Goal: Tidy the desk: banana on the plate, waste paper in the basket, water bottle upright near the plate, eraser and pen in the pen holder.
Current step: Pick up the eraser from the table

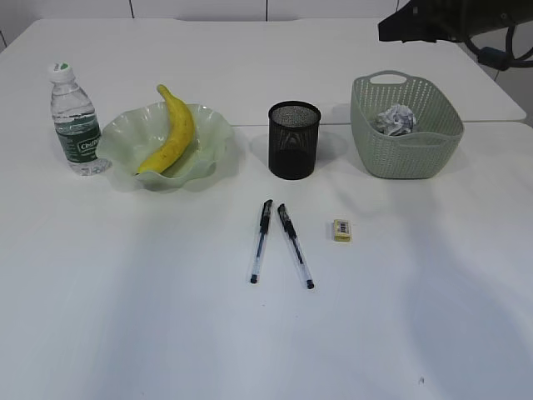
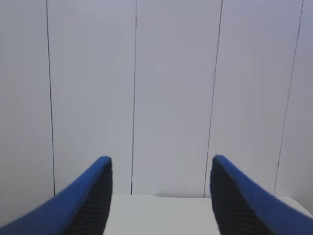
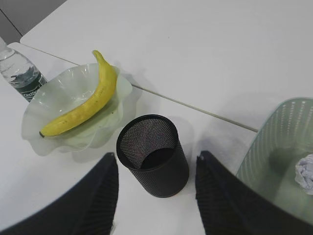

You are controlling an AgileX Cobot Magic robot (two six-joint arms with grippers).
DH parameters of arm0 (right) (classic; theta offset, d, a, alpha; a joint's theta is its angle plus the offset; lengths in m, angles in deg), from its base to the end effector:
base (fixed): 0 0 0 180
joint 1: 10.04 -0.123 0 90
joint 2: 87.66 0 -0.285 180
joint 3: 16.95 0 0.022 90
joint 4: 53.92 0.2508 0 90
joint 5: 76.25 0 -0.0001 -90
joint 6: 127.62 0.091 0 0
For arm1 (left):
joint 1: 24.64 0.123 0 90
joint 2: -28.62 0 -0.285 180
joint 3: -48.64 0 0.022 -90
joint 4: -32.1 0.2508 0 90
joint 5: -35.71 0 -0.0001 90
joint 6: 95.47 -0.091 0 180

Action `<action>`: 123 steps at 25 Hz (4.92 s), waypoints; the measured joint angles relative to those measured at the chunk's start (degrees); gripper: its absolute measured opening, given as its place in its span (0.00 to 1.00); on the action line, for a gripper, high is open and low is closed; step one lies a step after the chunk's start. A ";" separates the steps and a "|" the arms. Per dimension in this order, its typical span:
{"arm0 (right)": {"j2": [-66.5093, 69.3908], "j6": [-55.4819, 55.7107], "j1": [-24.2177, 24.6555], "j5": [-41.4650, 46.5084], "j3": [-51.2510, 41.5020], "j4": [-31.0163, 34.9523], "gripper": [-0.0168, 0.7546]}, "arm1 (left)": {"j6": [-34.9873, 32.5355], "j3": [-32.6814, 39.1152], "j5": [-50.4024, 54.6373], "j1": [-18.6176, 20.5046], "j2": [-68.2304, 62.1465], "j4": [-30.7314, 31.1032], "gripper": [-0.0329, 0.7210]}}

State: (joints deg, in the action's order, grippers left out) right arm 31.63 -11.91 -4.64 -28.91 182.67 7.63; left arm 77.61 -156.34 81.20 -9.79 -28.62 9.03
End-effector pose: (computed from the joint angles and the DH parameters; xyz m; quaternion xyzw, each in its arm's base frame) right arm 0.4493 0.0167 0.3093 -0.2085 0.8283 0.2375 0.4626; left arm 0.0506 -0.0129 0.6085 -0.0195 0.6151 -0.0510 0.7866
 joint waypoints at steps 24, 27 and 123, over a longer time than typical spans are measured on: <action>0.00 0.20 0.00 1.29 0.00 3.81 0.52 | 4.41 0.00 -2.38 0.00 -3.22 7.44 0.34; 0.00 0.20 0.00 1.29 0.00 4.03 0.52 | 4.41 0.00 -0.36 0.00 -3.60 7.44 0.30; 6.79 62.18 -17.15 22.33 0.26 -49.73 0.52 | -0.74 0.00 2.02 0.00 -7.04 12.62 0.49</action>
State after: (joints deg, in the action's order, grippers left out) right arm 38.42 50.27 -21.80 -6.58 182.93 -42.10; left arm 76.87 -156.34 83.22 -9.79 -35.66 21.65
